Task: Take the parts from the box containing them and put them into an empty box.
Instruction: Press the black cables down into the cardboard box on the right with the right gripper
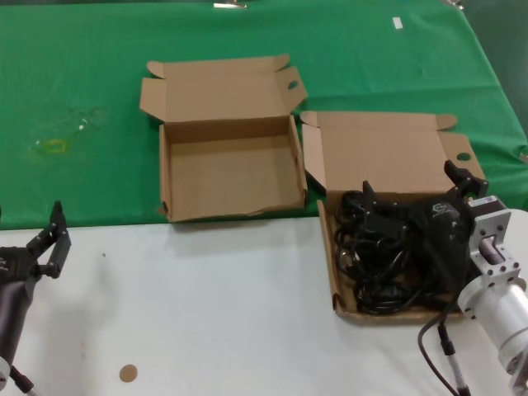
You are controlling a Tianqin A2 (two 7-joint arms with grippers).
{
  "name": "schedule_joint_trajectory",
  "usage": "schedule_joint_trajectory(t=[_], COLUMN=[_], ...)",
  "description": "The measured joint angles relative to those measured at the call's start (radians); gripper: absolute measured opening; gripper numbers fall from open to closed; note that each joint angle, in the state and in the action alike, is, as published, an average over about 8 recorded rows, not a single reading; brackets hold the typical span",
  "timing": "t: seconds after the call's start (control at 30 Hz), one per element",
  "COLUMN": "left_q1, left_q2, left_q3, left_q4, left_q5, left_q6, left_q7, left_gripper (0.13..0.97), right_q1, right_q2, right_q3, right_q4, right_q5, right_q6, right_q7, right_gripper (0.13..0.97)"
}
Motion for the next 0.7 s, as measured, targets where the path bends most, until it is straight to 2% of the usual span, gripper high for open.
schedule_joint_trajectory(t=[0.03,0.17,0.43,0.7], left_q1=[0.000,0.000,0.000,0.000], left_q2=[0.000,0.000,0.000,0.000], left_q3=[0.000,0.000,0.000,0.000], left_q4=[0.000,0.000,0.000,0.000], left_q5=[0.000,0.000,0.000,0.000], left_q6=[0.000,0.000,0.000,0.000], left_q7=[0.000,0.000,0.000,0.000], left_gripper=[0.582,0.582,0.367,0.241], right_q1=[0.000,0.000,-0.003,-0.005], right_q2=[0.000,-0.001,0.002,0.088], right_q3=[0.000,0.001,0.002,-0.066], right_q4=[0.000,0.000,0.007,0.027], right_q5=[0.000,-0.001,-0.001,0.059], right_q6=[0.000,-0.002,-0.013,0.046], right_q7=[0.000,-0.002,-0.006,0.023], right_gripper=[0.966,0.966,0.966,0.966])
